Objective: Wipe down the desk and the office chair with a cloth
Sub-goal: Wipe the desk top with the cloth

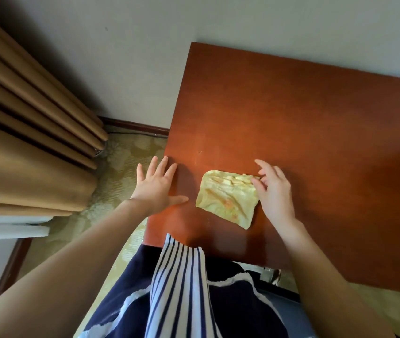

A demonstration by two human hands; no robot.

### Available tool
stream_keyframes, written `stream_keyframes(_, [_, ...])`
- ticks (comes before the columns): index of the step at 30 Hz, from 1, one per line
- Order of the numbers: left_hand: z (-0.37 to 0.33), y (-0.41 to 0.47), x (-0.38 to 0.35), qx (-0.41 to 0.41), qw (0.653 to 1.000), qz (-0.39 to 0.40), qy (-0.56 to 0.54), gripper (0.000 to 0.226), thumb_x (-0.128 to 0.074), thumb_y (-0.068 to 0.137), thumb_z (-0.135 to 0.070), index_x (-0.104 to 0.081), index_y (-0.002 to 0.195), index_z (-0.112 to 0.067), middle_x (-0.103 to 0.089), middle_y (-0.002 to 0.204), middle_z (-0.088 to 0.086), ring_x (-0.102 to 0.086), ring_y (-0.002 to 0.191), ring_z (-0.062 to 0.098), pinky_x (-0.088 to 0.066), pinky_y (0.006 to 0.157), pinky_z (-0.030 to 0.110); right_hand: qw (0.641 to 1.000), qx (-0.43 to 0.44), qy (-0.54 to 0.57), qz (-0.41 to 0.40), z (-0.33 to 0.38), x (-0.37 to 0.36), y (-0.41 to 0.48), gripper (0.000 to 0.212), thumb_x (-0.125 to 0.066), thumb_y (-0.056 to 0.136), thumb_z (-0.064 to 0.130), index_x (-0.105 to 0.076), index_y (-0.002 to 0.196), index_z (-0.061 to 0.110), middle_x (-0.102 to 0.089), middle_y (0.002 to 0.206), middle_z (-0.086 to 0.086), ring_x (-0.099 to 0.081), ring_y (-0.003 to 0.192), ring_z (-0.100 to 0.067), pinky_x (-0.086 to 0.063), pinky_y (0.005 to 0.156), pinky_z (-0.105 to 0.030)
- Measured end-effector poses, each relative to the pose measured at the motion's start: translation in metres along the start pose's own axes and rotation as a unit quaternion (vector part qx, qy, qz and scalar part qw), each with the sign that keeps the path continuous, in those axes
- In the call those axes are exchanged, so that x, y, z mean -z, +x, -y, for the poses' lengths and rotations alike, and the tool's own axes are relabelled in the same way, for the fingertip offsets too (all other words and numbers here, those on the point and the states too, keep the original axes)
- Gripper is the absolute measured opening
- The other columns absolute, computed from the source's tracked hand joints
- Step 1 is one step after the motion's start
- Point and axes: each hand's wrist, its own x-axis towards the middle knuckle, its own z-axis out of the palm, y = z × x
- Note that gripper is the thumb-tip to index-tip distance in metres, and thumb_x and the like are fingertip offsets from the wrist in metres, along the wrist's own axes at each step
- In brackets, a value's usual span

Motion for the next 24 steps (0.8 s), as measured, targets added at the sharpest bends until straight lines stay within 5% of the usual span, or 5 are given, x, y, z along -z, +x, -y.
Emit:
stream_keyframes(2, [-0.001,-0.002,-0.003,0.003,1.0,0.002,-0.001,0.098,-0.049,0.08,-0.072,-0.005,0.152,-0.022,0.006,0.16,0.004,0.014,0.146,0.026,0.008,0.113,0.056,0.999,-0.017,-0.043,0.015,-0.006,-0.003,-0.002,0.045,-0.062,0.09,0.016,-0.052,0.133,0.011,-0.054,0.118,-0.011,-0.052,0.106,-0.025,-0.043,0.095,-0.038])
stream_keyframes(6, [-0.001,-0.002,-0.005,0.001,1.0,0.012,0.007,0.096,-0.048,0.081,-0.071,-0.006,0.152,-0.023,0.008,0.16,0.004,0.014,0.145,0.027,0.008,0.113,0.056,0.983,0.132,-0.114,0.063,0.0,-0.015,-0.028,0.051,-0.056,0.088,0.042,-0.051,0.133,0.019,-0.05,0.133,-0.004,-0.039,0.127,-0.026,-0.031,0.107,-0.046])
stream_keyframes(9, [0.001,0.002,-0.004,-0.012,0.999,0.024,0.027,0.098,-0.048,0.081,-0.072,-0.002,0.152,-0.023,0.012,0.159,0.004,0.016,0.145,0.026,0.008,0.113,0.056,0.937,0.177,-0.222,0.204,0.002,-0.034,-0.044,0.067,-0.034,0.087,0.068,-0.014,0.146,0.045,-0.008,0.157,0.007,0.004,0.145,-0.024,0.006,0.115,-0.052])
stream_keyframes(12, [0.005,0.004,-0.003,-0.035,0.998,0.029,0.045,0.104,-0.05,0.078,-0.073,0.004,0.152,-0.023,0.02,0.158,0.004,0.018,0.145,0.026,0.008,0.112,0.057,0.933,0.129,-0.254,0.218,-0.003,-0.051,-0.039,0.055,-0.022,0.095,0.057,0.011,0.14,0.054,0.015,0.153,0.014,0.027,0.14,-0.021,0.019,0.111,-0.05])
stream_keyframes(24, [0.082,-0.007,0.01,-0.126,0.987,0.056,0.08,0.107,-0.052,0.076,-0.071,0.008,0.151,-0.024,0.027,0.156,0.005,0.018,0.145,0.025,0.005,0.114,0.055,0.962,-0.188,-0.176,0.091,0.068,-0.105,0.049,0.044,-0.025,0.102,0.041,-0.017,0.145,0.046,0.0,0.158,0.014,0.014,0.144,-0.026,0.01,0.114,-0.053])
